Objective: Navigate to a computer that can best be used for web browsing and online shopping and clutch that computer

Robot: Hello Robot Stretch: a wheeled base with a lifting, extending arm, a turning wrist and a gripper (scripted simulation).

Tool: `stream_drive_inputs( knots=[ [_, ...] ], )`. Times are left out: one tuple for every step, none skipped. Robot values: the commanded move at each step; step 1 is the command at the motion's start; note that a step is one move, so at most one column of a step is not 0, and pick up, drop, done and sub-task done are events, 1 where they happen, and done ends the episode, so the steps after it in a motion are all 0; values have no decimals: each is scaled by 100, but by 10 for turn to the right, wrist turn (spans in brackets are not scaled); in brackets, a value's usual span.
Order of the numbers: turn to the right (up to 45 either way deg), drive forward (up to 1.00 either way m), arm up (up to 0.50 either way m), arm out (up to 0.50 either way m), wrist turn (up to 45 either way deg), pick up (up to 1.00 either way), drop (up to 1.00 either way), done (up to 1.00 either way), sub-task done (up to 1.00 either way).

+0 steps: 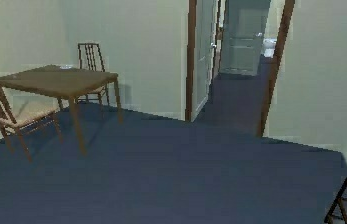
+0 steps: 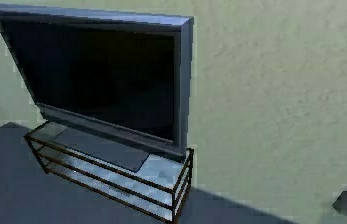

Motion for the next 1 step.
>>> stream_drive_inputs(
  knots=[
    [-450, 0, 0, 0, 0, 0, 0, 0, 0]
  ],
)
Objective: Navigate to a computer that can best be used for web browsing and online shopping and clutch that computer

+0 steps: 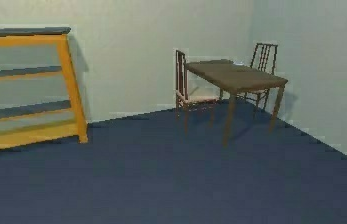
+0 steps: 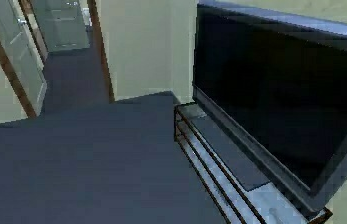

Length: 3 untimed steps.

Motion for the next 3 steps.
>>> stream_drive_inputs(
  knots=[
    [-420, 0, 0, 0, 0, 0, 0, 0, 0],
    [0, 100, 0, 0, 0, 0, 0, 0, 0],
    [0, 35, 0, 0, 0, 0, 0, 0, 0]
  ],
)
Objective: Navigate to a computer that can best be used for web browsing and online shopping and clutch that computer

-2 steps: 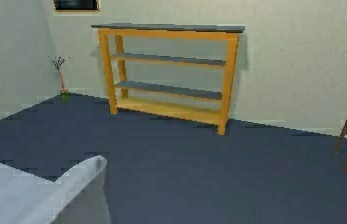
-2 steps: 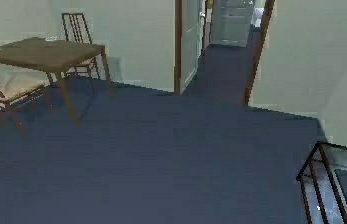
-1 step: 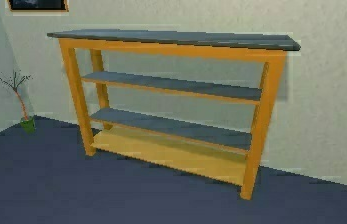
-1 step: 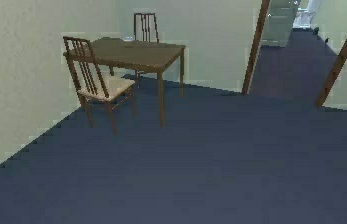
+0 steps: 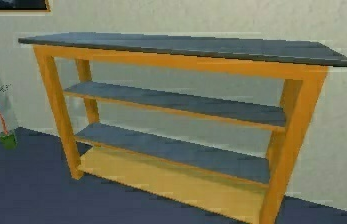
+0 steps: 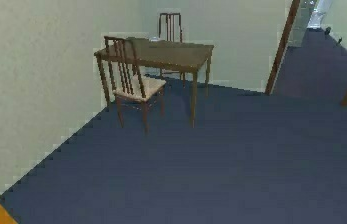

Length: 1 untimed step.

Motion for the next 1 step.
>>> stream_drive_inputs(
  knots=[
    [-450, 0, 0, 0, 0, 0, 0, 0, 0]
  ],
)
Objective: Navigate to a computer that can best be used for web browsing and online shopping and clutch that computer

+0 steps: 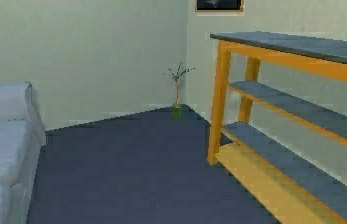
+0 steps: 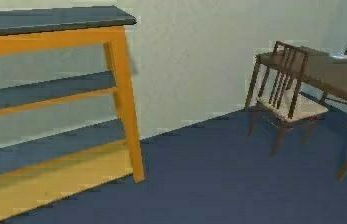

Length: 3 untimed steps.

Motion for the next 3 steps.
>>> stream_drive_inputs(
  knots=[
    [-240, 0, 0, 0, 0, 0, 0, 0, 0],
    [0, 100, 0, 0, 0, 0, 0, 0, 0],
    [0, 15, 0, 0, 0, 0, 0, 0, 0]
  ],
)
